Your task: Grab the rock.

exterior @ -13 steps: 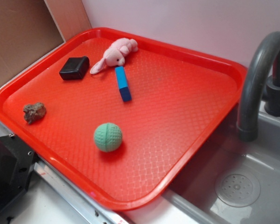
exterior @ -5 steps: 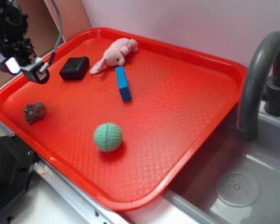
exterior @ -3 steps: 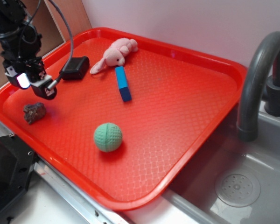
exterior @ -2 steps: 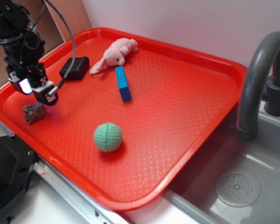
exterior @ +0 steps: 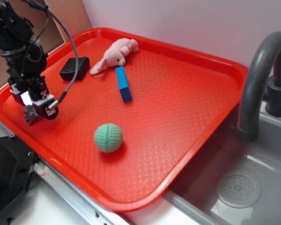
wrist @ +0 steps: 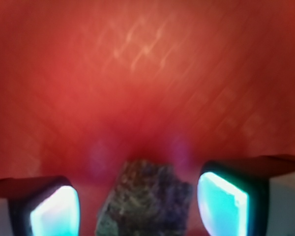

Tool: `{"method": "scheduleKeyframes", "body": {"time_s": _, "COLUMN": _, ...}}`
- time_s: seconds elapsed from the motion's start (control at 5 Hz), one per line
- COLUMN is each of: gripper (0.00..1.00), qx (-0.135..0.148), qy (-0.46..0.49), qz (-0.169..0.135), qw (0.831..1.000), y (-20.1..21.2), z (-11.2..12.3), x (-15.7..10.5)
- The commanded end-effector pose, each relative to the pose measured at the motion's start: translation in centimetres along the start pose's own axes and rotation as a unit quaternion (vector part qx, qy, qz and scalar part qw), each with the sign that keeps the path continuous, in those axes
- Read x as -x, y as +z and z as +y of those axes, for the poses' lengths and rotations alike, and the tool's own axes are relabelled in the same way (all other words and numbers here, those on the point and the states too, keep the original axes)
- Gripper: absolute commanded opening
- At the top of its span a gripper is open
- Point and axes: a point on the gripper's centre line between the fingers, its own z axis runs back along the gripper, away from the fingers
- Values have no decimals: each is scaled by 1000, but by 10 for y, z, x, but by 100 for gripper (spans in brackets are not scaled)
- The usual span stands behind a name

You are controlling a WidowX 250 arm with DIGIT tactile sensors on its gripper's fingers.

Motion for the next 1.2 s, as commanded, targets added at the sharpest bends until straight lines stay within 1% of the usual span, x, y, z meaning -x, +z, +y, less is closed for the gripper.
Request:
{"method": "scheduleKeyframes", "body": {"time_s": 0.0, "gripper": 0, "qx": -28, "qy": 5, "qz": 8, "qw": 1000, "y": -14, "z": -3, "x": 2}}
{"method": "scheduleKeyframes", "body": {"time_s": 0.2, "gripper": 0, "qx": -20, "qy": 16, "qz": -1, "qw": 1000, "y": -9, "z": -2, "x": 5}}
{"method": "scheduleKeyframes", "body": {"time_s": 0.4, "gripper": 0, "qx": -17, "qy": 13, "qz": -18, "qw": 1000, "y": 10, "z": -1, "x": 1}}
{"method": "scheduleKeyframes", "body": {"time_s": 0.6, "gripper": 0, "qx": -8, "qy": 3, "qz": -45, "qw": 999, "y": 43, "z": -4, "x": -9}}
{"method": "scheduleKeyframes", "body": {"time_s": 0.8, "gripper": 0, "qx": -11, "qy": -6, "qz": -72, "qw": 997, "y": 71, "z": -17, "x": -13}}
{"method": "scheduleKeyframes", "body": {"time_s": 1.0, "gripper": 0, "qx": -8, "qy": -39, "qz": -106, "qw": 994, "y": 105, "z": -41, "x": -10}}
